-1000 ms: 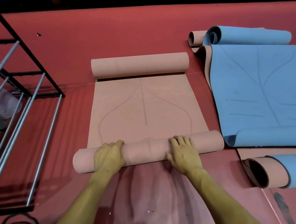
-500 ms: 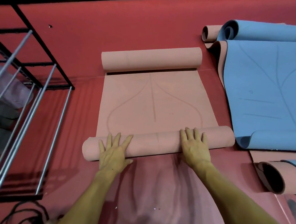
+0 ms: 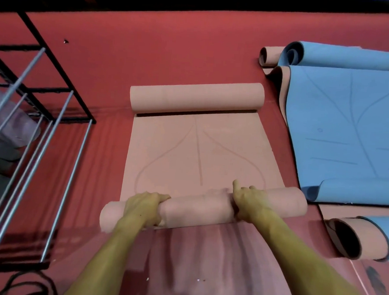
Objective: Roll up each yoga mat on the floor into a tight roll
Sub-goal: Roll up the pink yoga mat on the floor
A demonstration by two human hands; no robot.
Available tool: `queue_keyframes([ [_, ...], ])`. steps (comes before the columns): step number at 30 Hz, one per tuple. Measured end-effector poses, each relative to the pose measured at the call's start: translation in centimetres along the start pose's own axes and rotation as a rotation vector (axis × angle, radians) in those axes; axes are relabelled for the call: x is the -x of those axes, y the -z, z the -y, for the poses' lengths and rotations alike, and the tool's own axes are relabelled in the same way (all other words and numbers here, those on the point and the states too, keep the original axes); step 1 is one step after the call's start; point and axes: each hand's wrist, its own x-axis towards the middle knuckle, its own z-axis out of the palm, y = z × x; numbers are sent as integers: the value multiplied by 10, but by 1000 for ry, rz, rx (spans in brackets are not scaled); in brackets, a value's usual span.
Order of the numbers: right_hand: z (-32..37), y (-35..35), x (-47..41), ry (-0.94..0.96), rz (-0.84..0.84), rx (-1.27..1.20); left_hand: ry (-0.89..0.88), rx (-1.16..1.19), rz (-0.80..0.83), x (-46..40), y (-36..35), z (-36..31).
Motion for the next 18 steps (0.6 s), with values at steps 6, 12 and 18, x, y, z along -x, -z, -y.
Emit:
queue_keyframes([
  [6, 0, -7, 3, -13, -43, -32, 43, 189, -77, 1, -10, -2],
  [12, -15, 1, -6, 33, -78, -142, 157, 183, -232, -2, -11, -4],
  [18, -12, 4, -4, 41, -93, -174, 143, 249, -222, -6, -4, -4],
])
